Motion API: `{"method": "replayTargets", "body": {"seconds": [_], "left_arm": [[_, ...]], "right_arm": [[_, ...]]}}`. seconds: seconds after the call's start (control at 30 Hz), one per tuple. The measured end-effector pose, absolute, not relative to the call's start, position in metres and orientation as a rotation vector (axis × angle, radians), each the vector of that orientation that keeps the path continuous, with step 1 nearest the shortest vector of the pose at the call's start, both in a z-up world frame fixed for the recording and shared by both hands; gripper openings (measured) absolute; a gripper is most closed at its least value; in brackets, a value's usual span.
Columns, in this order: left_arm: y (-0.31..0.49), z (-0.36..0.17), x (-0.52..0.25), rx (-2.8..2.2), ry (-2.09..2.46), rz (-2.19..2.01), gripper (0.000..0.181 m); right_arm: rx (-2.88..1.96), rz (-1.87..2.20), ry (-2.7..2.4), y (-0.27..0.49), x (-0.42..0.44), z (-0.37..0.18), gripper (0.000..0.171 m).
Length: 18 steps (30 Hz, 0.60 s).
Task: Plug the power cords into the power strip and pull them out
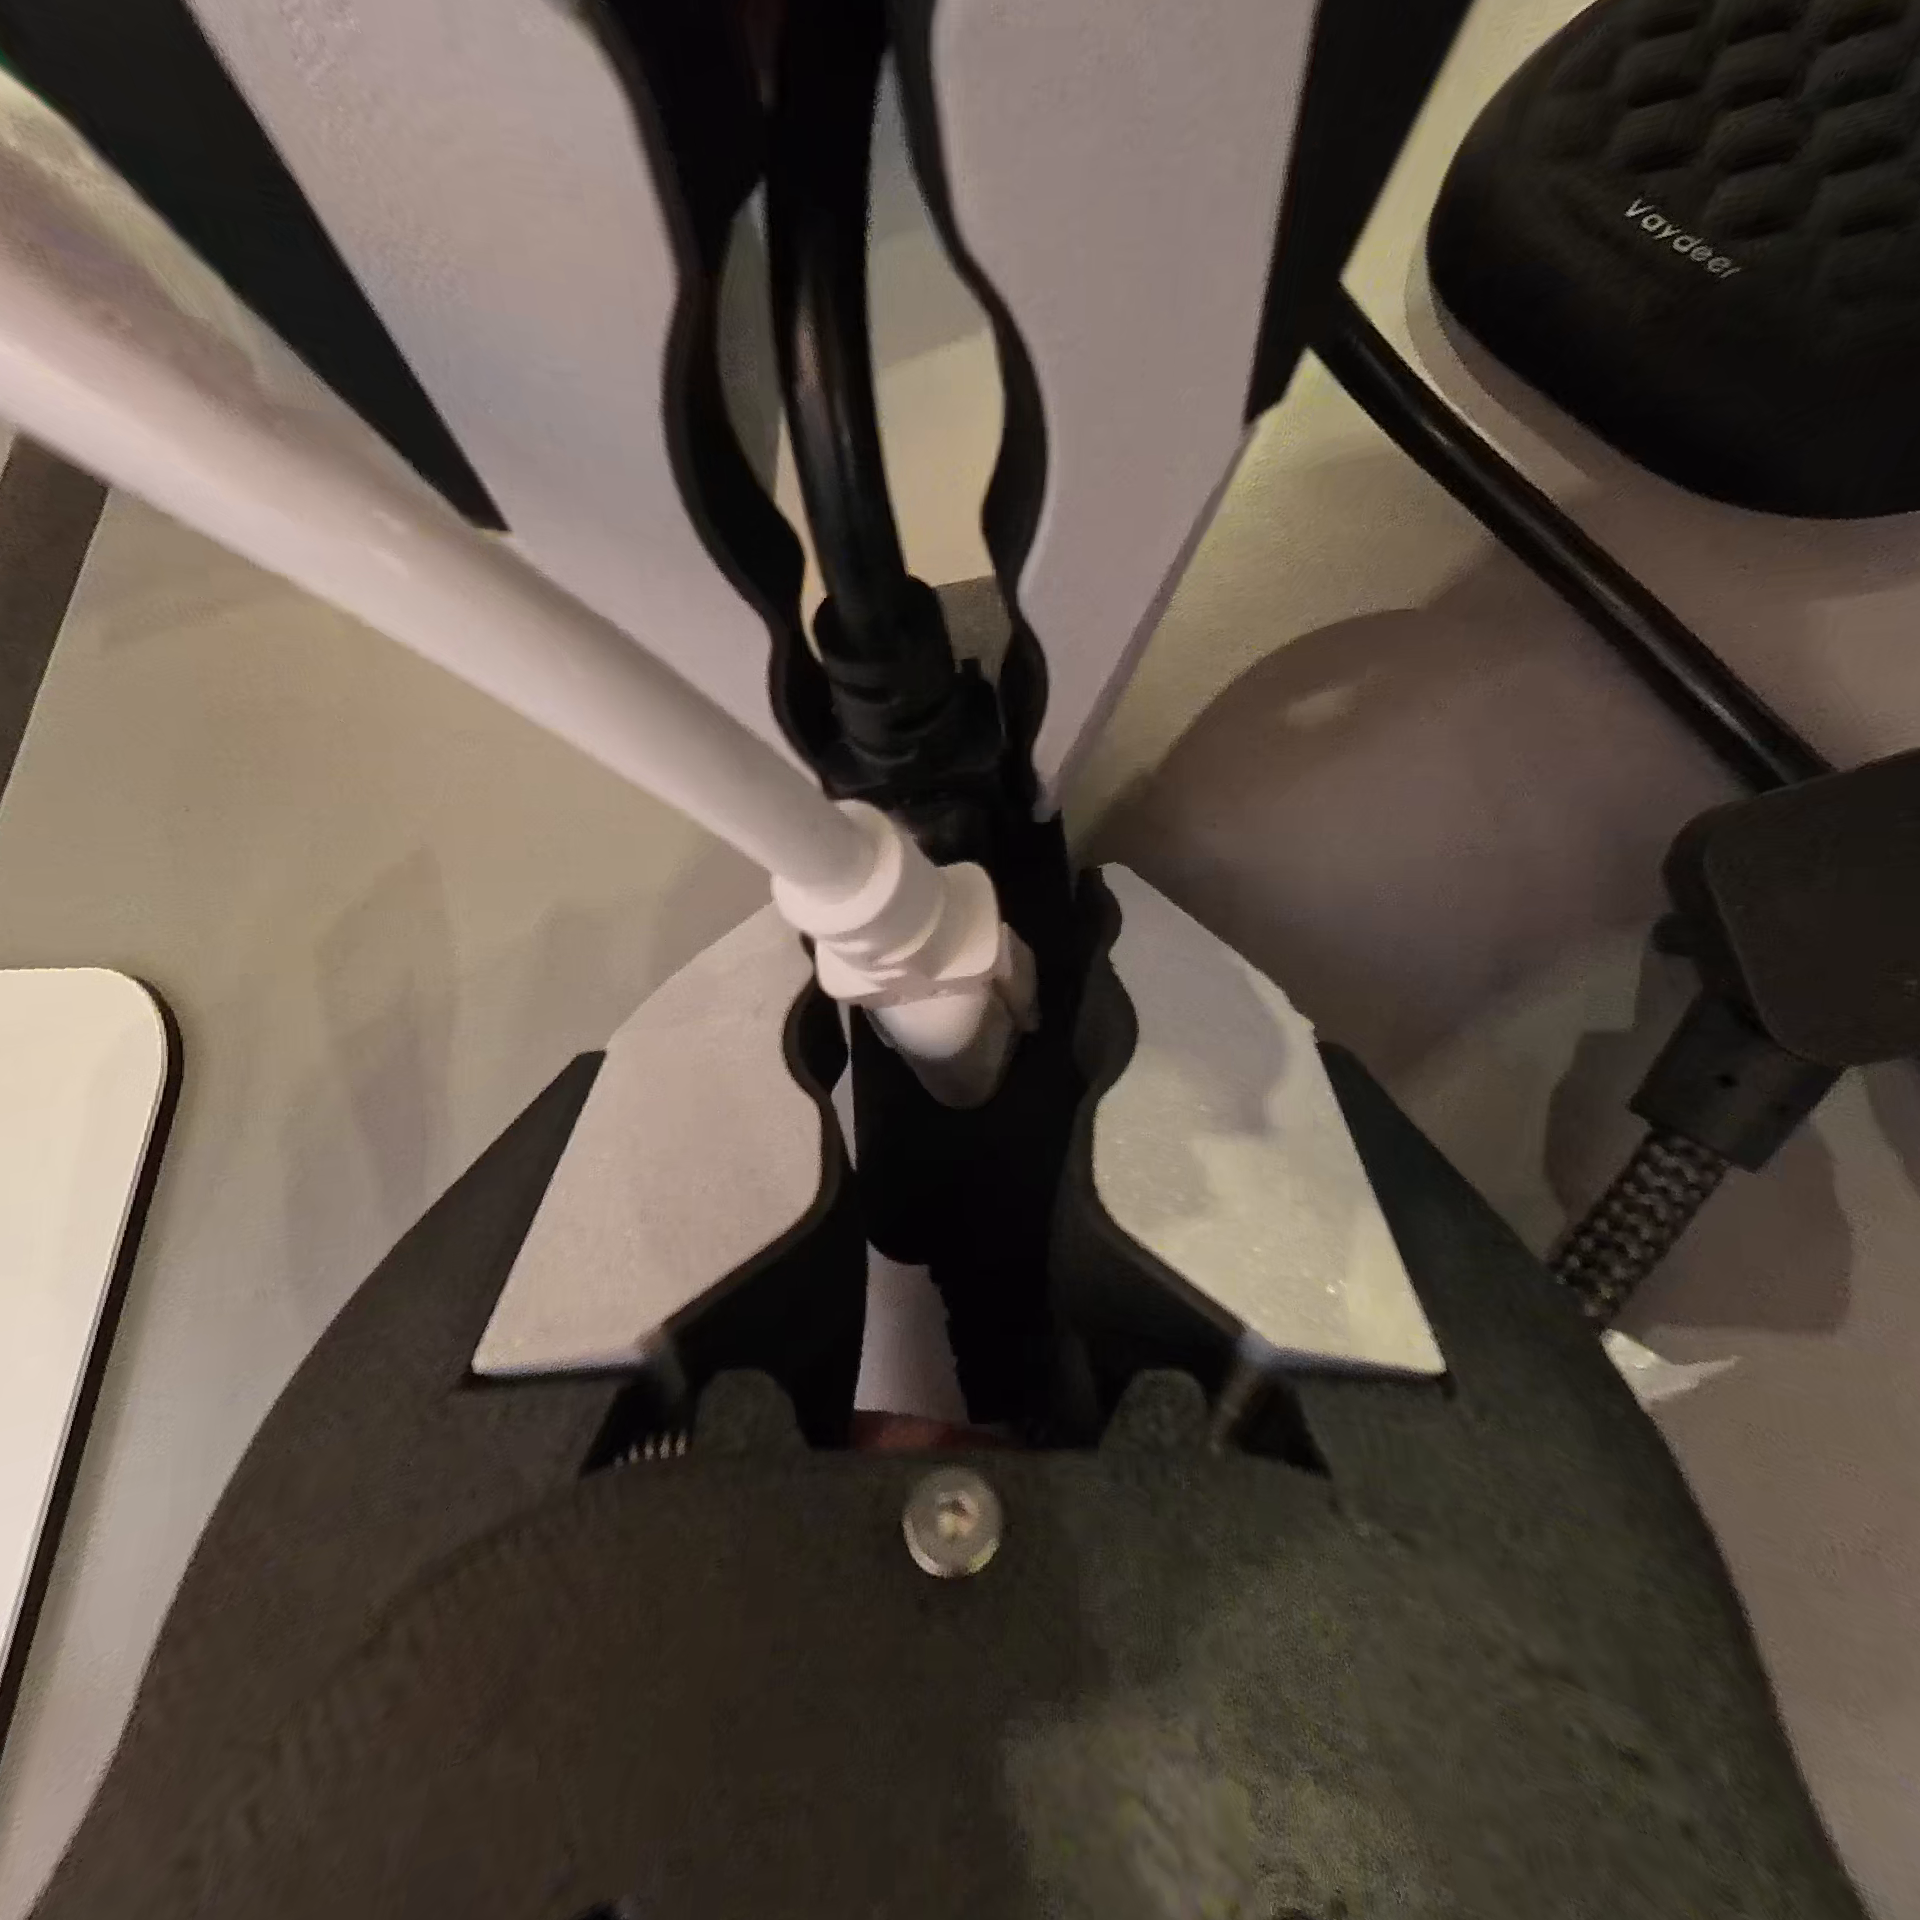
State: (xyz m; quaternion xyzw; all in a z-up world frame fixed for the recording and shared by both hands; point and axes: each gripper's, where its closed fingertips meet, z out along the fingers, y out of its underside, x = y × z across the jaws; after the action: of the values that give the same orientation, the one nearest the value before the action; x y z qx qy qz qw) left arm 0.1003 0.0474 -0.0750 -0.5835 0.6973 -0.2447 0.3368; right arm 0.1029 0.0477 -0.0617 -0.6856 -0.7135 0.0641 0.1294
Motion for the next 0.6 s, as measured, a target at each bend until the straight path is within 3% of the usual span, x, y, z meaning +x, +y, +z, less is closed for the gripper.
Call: {"method": "replayTargets", "body": {"seconds": [0.27, 0.6], "left_arm": [[0.0474, -0.0748, 0.1006, -1.523, 1.819, -0.650, 0.043], [0.0471, -0.0751, 0.1018, -1.500, 1.819, -0.627, 0.044]], "right_arm": [[-2.181, 0.524, -2.011, 0.0485, 0.1016, -0.0606, 0.022], [-1.888, 0.102, -2.062, 0.0460, 0.1028, -0.0589, 0.022]]}}
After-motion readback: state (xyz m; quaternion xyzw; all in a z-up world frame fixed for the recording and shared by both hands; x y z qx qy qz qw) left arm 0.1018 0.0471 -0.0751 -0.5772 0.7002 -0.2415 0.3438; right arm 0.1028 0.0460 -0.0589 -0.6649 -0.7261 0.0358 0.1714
